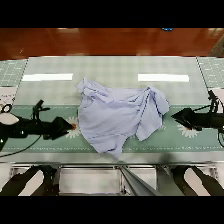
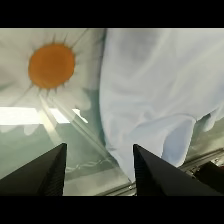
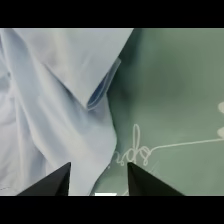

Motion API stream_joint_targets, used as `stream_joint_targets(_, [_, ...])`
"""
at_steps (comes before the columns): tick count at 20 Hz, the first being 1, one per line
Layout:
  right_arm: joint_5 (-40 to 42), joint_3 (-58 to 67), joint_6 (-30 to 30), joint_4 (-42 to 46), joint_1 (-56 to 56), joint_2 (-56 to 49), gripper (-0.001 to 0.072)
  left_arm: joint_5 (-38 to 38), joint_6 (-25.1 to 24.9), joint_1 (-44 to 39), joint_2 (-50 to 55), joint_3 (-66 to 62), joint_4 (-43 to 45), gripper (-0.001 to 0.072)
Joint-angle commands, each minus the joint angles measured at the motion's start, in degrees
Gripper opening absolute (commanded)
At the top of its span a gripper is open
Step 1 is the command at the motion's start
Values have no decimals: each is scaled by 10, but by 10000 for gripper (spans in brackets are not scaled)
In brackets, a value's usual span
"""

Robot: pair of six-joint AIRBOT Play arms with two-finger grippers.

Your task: Fold the shirts.

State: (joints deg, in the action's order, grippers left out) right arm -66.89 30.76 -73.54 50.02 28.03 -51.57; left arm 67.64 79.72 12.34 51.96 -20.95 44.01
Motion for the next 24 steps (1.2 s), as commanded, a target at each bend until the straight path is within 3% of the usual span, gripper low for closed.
stream_joint_targets(1, [-5, -24, 5, -15, 3, 30, 410, -24, -35, 1, -28, 95, -69, 511])
stream_joint_targets(6, [-23, -24, 22, -12, 3, 30, 410, -35, -62, -51, -26, 102, -118, 510])
stream_joint_targets(11, [-37, -24, 23, -10, 3, 30, 410, -167, -52, -165, 15, 98, -182, 510])
stream_joint_targets(16, [-63, -24, 22, 5, 3, 30, 410, -216, -45, -229, 112, 39, -184, 505])
stream_joint_targets(17, [-67, -27, 18, 5, 3, 30, 410, -214, -48, -238, 130, 21, -184, 421])
stream_joint_targets(18, [-68, -38, 10, 5, 3, 30, 410, -207, -70, -245, 148, 0, -184, 41])
stream_joint_targets(19, [-69, -57, 3, 2, 3, 30, 410, -202, -91, -251, 158, -18, -186, 18])
stream_joint_targets(24, [-67, -146, 4, -33, 3, 30, 410, -184, -94, -252, 162, -72, -186, 18])
